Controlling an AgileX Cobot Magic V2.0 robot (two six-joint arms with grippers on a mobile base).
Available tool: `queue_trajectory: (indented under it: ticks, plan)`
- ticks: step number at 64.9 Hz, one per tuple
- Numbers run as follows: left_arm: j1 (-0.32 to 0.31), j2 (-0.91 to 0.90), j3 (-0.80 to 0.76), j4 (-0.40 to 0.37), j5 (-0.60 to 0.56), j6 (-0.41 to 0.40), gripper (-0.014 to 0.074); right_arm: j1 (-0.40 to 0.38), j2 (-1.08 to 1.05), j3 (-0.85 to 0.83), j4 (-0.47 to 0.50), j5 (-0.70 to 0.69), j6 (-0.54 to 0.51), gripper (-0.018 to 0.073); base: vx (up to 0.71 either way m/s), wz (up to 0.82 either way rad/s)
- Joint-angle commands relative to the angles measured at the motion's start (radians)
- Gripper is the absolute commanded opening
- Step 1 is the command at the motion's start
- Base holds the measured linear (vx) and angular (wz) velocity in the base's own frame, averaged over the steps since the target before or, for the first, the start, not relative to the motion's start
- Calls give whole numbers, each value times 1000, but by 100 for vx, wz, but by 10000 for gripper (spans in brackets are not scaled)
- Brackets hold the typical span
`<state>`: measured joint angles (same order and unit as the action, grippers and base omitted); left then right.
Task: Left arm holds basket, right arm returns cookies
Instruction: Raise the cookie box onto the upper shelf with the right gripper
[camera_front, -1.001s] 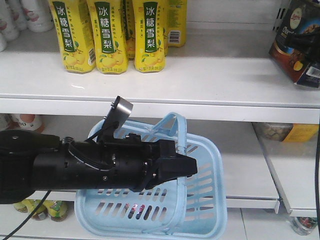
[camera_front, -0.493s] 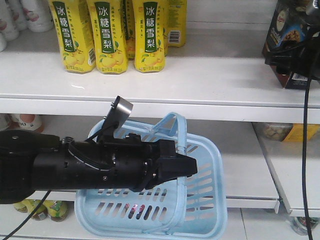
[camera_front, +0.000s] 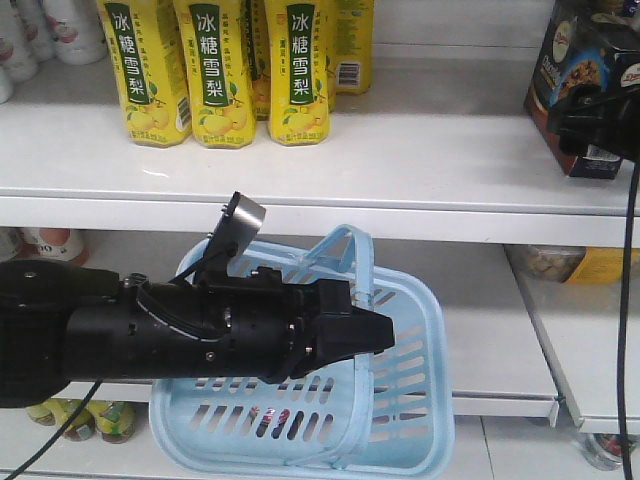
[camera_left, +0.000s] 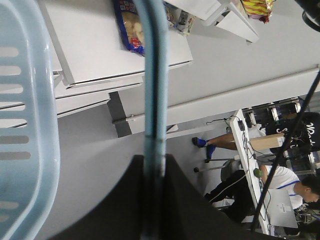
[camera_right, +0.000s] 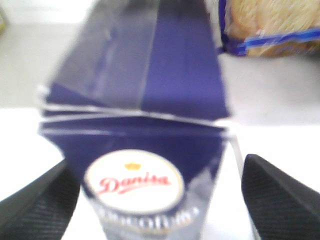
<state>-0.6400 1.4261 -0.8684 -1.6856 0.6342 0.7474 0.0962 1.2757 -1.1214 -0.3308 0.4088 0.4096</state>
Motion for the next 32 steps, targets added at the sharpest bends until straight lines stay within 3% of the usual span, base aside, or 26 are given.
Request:
queue_trajectory:
  ticks: [1, 22, 32]
  plan:
    - [4, -36, -30, -86, 8, 18, -6, -2, -54, -29, -10, -25, -7, 578, 0, 0]
    - [4, -36, -30, -86, 8, 18, -6, -1, -171, -28, -8, 73, -19, 573, 0, 0]
    - [4, -36, -30, -86, 8, 18, -6, -1, -267, 43, -6, 54, -34, 573, 0, 0]
